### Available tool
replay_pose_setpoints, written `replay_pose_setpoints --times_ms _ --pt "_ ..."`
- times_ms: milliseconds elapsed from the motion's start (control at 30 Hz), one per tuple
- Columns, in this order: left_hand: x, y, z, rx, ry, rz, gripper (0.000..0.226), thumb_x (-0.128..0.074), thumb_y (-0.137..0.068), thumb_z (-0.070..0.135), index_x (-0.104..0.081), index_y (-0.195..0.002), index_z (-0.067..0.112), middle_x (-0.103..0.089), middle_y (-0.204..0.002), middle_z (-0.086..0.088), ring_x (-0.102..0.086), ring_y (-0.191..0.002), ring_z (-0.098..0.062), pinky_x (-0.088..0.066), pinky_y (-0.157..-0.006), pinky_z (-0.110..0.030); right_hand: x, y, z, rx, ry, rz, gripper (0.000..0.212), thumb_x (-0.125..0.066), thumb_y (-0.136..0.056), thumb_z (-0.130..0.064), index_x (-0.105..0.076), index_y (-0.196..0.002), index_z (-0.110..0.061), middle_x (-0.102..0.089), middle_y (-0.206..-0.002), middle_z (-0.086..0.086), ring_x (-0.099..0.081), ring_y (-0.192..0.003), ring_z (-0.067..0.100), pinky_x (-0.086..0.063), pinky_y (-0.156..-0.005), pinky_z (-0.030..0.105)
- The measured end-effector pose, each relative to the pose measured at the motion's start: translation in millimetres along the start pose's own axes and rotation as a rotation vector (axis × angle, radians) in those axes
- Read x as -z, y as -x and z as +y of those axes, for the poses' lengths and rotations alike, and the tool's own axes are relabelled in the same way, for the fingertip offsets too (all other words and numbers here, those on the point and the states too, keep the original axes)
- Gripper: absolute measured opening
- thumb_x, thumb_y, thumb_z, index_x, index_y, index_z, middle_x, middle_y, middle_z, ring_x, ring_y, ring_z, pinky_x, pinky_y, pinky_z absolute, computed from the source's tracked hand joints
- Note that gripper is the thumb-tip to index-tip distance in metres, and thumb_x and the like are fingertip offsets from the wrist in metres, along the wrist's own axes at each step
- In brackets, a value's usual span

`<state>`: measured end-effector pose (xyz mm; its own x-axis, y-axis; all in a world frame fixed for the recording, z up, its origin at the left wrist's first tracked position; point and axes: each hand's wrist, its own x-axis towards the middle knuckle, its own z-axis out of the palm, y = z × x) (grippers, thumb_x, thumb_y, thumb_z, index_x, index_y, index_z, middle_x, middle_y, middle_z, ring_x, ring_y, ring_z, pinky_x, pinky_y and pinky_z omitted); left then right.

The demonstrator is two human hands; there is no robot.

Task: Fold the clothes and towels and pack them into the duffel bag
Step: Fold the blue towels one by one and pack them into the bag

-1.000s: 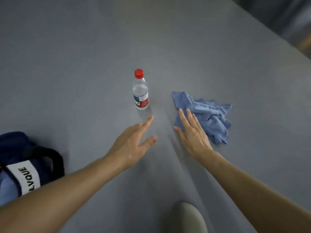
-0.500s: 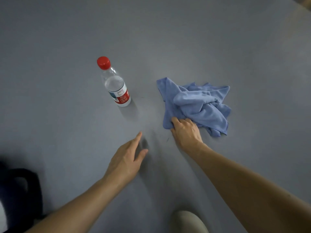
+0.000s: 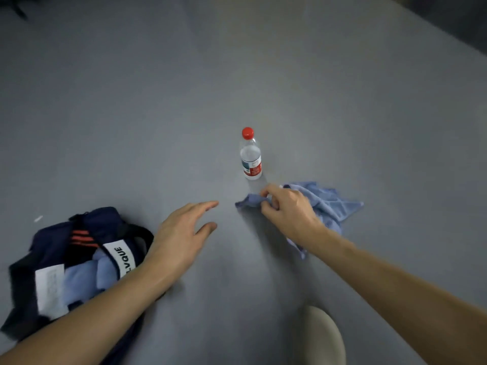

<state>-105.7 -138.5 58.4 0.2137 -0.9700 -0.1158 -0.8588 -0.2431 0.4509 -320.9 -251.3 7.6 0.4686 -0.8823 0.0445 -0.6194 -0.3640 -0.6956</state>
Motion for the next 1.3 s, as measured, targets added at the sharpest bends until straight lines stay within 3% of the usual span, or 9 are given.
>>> replay_pose_setpoints --times_ms 133,300,467,600,867,1033,1167,1300 --pt "68 42 21 0.010 0.036 0.090 0.045 -0.067 -0.093 0.035 -0.057 -0.137 0.039 -0.059 -0.135 0.016 -0.052 -0.125 -0.007 -0.039 -0.099 -0.024 48 3 -79 0.081 0.015 -0.074 0.010 -0.054 -0.090 -0.018 -0.061 -0.095 -0.022 -0.045 -0.062 -0.010 -0.050 -0.069 0.020 -0.035 -0.061 0.030" --pt "127 88 26 0.070 0.100 0.111 0.043 -0.065 -0.094 0.036 -0.057 -0.136 0.040 -0.057 -0.137 0.019 -0.053 -0.123 -0.008 -0.042 -0.104 -0.032 84 4 -154 0.187 0.056 -0.023 0.014 -0.054 -0.090 -0.017 -0.063 -0.099 -0.021 -0.053 -0.062 -0.008 -0.054 -0.071 0.020 -0.034 -0.060 0.030" --pt "153 98 14 0.079 0.144 0.157 0.042 -0.065 -0.095 0.036 -0.058 -0.136 0.036 -0.060 -0.133 0.015 -0.052 -0.126 -0.009 -0.040 -0.101 -0.026 111 -6 -197 0.174 0.157 0.057 0.013 -0.052 -0.091 -0.019 -0.062 -0.098 -0.021 -0.063 -0.071 -0.002 -0.060 -0.077 0.025 -0.040 -0.065 0.032" --pt "157 91 4 0.100 0.164 0.168 0.039 -0.065 -0.095 0.038 -0.059 -0.134 0.037 -0.061 -0.131 0.014 -0.054 -0.124 -0.010 -0.043 -0.102 -0.033 133 -5 -200 0.149 0.196 0.088 0.013 -0.053 -0.092 -0.020 -0.063 -0.101 -0.020 -0.063 -0.074 -0.001 -0.059 -0.077 0.026 -0.040 -0.067 0.033" --pt "152 91 24 -0.028 0.268 0.171 0.037 -0.069 -0.093 0.038 -0.063 -0.129 0.039 -0.064 -0.123 0.018 -0.060 -0.106 -0.004 -0.049 -0.097 -0.032 115 13 -215 0.121 0.128 -0.182 0.011 -0.057 -0.090 -0.018 -0.065 -0.092 -0.026 -0.060 -0.065 -0.009 -0.055 -0.067 0.006 -0.039 -0.061 0.030" --pt "151 92 39 -0.101 0.220 0.213 0.041 -0.068 -0.092 0.036 -0.060 -0.132 0.038 -0.064 -0.124 0.015 -0.062 -0.103 -0.006 -0.051 -0.091 -0.033 103 21 -232 0.136 0.033 -0.253 0.012 -0.061 -0.088 -0.020 -0.069 -0.088 -0.029 -0.063 -0.064 -0.008 -0.058 -0.061 0.008 -0.047 -0.057 0.026" --pt "148 96 35 -0.144 0.146 0.289 0.025 -0.065 -0.093 0.030 -0.067 -0.117 0.036 -0.067 -0.111 0.015 -0.064 -0.091 -0.006 -0.051 -0.085 -0.033 85 30 -229 0.135 -0.086 -0.295 0.007 -0.066 -0.091 -0.021 -0.071 -0.088 -0.026 -0.057 -0.059 -0.010 -0.051 -0.057 0.001 -0.037 -0.057 0.016" --pt "153 104 24 -0.163 0.111 0.346 0.014 -0.062 -0.096 0.028 -0.071 -0.105 0.031 -0.070 -0.099 0.013 -0.063 -0.087 -0.008 -0.051 -0.080 -0.036 76 31 -233 0.138 -0.141 -0.342 0.006 -0.072 -0.088 -0.031 -0.073 -0.092 -0.027 -0.057 -0.061 -0.010 -0.050 -0.058 0.000 -0.038 -0.062 0.022"
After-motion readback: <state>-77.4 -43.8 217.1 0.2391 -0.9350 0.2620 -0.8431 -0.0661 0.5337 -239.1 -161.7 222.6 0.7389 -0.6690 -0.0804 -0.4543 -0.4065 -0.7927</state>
